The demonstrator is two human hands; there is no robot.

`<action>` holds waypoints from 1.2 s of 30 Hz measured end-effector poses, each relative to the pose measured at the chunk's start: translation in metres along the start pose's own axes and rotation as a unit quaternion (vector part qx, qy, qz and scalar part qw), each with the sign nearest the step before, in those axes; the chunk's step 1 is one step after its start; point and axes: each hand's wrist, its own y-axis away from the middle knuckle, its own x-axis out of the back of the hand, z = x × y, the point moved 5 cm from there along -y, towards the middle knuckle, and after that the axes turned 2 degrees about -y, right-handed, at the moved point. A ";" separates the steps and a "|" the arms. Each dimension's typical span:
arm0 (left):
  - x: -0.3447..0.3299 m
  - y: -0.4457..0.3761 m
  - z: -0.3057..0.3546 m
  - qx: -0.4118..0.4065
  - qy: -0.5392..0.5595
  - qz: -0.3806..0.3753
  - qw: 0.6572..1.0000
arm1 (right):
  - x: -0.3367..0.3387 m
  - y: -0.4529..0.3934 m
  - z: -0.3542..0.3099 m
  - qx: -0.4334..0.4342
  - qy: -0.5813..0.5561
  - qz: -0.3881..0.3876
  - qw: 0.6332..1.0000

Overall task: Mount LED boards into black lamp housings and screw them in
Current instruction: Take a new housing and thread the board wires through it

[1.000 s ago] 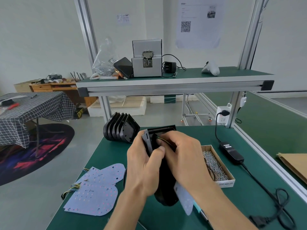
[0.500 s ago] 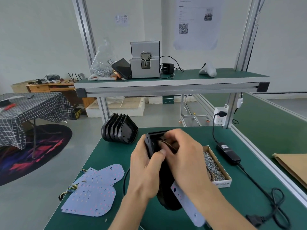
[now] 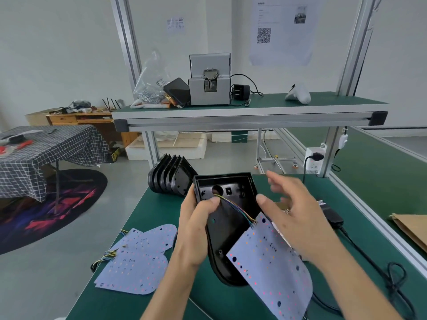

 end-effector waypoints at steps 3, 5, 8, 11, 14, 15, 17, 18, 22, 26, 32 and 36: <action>0.005 -0.004 -0.001 0.050 0.045 0.015 0.998 | -0.001 0.009 0.025 -0.100 -0.021 -0.161 0.982; 0.006 -0.007 -0.002 0.091 0.068 0.018 0.993 | 0.001 0.017 0.031 -0.086 -0.030 -0.183 0.979; 0.010 -0.008 -0.011 0.166 0.083 0.033 0.982 | 0.006 0.025 0.029 -0.050 -0.091 -0.185 0.977; 0.010 -0.006 -0.019 0.240 0.097 0.028 0.965 | 0.002 0.027 0.020 -0.024 -0.083 -0.256 0.963; 0.008 -0.007 -0.022 0.258 0.112 0.010 0.960 | -0.006 0.026 0.016 -0.032 -0.052 -0.314 0.947; 0.008 -0.008 -0.023 0.256 0.114 0.006 0.960 | -0.007 0.025 0.015 -0.040 -0.047 -0.319 0.946; 0.009 -0.009 -0.026 0.254 0.126 -0.007 0.959 | -0.009 0.025 0.017 -0.055 -0.037 -0.318 0.946; 0.008 -0.009 -0.027 0.256 0.131 -0.012 0.958 | -0.009 0.024 0.018 -0.058 -0.032 -0.315 0.947; 0.009 -0.009 -0.034 0.263 0.120 -0.021 0.957 | -0.012 0.023 0.020 -0.057 -0.040 -0.330 0.941; 0.012 -0.005 -0.039 0.286 0.089 -0.046 0.953 | -0.003 0.018 0.016 -0.060 -0.065 -0.333 0.939; -0.002 0.009 -0.034 0.256 0.055 -0.118 0.958 | 0.010 0.000 0.003 -0.039 -0.160 -0.238 0.957; -0.006 0.013 -0.043 0.272 0.091 -0.109 0.952 | 0.006 -0.006 0.003 -0.029 -0.207 -0.144 0.967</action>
